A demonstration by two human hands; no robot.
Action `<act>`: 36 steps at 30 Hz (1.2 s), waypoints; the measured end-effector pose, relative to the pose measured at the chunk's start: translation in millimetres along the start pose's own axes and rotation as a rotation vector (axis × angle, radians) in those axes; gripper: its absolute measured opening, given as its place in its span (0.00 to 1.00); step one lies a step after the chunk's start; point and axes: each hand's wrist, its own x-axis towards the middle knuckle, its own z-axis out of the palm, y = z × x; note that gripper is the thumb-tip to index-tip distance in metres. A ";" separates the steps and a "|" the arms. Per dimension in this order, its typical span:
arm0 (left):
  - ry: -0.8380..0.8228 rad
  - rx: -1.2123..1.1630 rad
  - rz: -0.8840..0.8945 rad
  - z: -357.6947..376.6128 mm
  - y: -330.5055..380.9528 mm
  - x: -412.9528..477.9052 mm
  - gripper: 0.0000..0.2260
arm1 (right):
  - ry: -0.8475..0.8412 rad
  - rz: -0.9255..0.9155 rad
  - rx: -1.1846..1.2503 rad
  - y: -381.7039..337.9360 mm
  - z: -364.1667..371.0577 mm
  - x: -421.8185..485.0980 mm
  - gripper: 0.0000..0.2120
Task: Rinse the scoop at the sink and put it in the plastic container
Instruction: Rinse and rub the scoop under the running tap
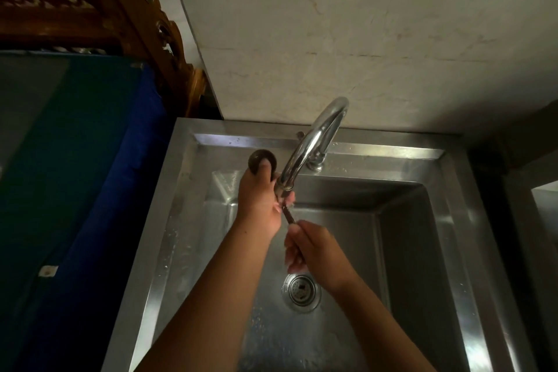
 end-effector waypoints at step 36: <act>-0.321 1.585 0.481 -32.8 11.3 2.9 0.14 | 0.034 -0.441 -0.578 -57.1 -41.6 47.8 0.10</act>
